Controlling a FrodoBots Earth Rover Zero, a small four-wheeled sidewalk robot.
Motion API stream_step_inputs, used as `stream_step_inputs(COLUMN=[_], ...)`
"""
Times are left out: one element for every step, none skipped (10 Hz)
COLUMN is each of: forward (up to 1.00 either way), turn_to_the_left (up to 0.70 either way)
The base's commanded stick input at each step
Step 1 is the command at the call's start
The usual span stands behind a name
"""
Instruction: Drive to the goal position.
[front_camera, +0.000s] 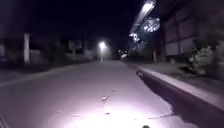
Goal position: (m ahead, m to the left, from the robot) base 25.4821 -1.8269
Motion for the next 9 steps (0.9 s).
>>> stream_step_inputs(forward=[0.70, 0.70, 0.70, 0.70, 0.70, 0.70, 0.70, 0.70, 0.70], turn_to_the_left=[0.01, 0.01, -0.26, -0.03, 0.01, 0.01, 0.01, 0.01, 0.01])
